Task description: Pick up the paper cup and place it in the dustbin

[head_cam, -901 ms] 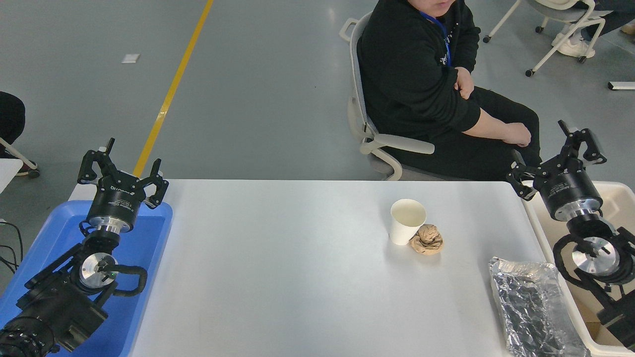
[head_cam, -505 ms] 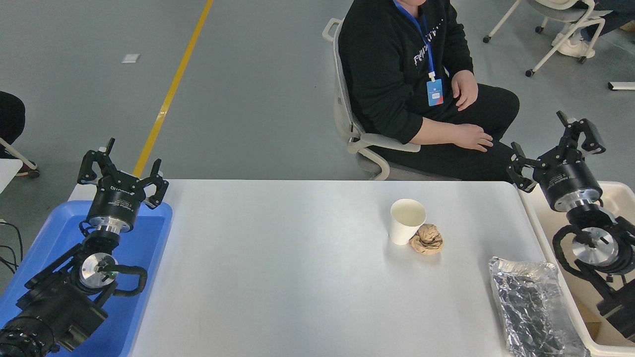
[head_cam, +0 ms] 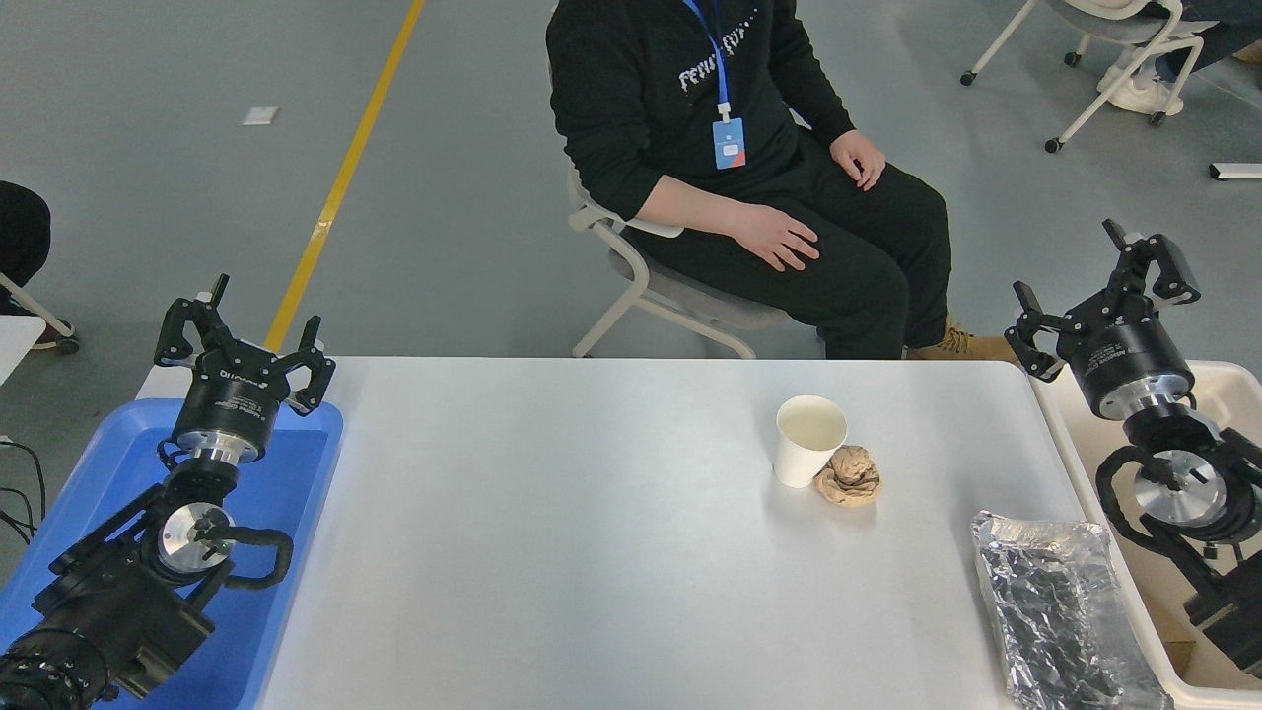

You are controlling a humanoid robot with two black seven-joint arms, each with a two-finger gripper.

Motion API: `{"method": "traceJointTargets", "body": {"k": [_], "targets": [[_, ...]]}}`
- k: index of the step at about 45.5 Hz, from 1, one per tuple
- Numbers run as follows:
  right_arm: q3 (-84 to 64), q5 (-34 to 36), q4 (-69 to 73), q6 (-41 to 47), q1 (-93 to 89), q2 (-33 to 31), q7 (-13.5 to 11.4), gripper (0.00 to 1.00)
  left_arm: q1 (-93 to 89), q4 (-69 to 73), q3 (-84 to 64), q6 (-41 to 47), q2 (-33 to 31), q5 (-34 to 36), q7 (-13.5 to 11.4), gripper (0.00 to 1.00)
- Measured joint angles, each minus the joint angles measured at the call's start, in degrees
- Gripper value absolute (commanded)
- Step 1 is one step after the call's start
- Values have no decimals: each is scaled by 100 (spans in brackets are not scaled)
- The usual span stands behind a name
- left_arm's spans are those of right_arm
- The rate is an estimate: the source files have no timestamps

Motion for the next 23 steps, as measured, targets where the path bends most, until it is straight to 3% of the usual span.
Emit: {"method": "traceJointTargets", "body": {"k": [23], "targets": [[-284, 15, -28, 3, 226, -31, -13, 100, 0, 0, 0, 0, 0, 0, 0, 99]]}}
